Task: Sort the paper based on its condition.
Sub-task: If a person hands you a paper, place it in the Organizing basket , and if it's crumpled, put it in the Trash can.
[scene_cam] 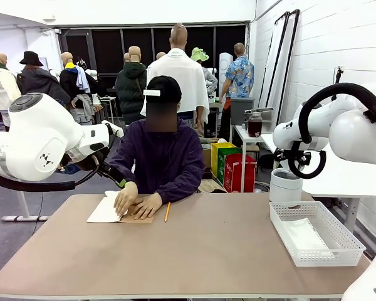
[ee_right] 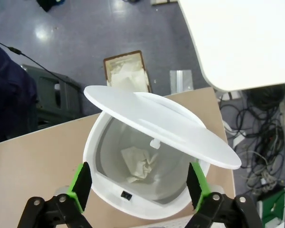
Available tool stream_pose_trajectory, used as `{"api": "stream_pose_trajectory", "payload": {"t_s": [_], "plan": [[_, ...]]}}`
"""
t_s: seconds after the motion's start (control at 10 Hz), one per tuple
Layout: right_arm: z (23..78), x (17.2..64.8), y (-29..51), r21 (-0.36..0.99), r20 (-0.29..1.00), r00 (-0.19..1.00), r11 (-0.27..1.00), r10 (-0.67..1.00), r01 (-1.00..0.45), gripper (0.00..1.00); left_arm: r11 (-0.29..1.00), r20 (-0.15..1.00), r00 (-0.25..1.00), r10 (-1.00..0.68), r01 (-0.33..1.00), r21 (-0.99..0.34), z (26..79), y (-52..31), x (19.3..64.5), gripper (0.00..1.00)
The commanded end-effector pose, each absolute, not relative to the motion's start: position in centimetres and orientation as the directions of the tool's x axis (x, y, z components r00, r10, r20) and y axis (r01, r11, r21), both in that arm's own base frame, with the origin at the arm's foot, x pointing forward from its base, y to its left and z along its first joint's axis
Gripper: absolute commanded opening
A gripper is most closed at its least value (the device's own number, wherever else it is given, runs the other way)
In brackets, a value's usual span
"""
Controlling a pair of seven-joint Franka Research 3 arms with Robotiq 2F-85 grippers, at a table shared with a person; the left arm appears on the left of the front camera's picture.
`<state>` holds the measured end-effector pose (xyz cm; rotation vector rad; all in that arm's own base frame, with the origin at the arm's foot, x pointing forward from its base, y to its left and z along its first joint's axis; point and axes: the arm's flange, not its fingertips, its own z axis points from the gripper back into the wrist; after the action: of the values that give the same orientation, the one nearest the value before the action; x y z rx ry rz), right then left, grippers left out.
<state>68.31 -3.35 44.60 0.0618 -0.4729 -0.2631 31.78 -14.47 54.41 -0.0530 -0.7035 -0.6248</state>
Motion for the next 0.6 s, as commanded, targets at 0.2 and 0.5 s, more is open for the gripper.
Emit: {"api": "stream_pose_trajectory", "payload": {"t_s": [0.2,0.5], "plan": [[44.57,67.20,-2.98,0.157,0.415,0.872,0.965,-0.259,0.212,1.00,0.813,0.618,0.586,-0.524,0.561,0.157,54.35,-14.36,31.80,1.00],[44.67,68.14,-3.15,0.129,0.432,0.861,0.963,-0.269,0.236,1.00,0.813,0.618,0.586,-0.524,0.561,0.157,54.35,-14.36,31.80,1.00]]}}
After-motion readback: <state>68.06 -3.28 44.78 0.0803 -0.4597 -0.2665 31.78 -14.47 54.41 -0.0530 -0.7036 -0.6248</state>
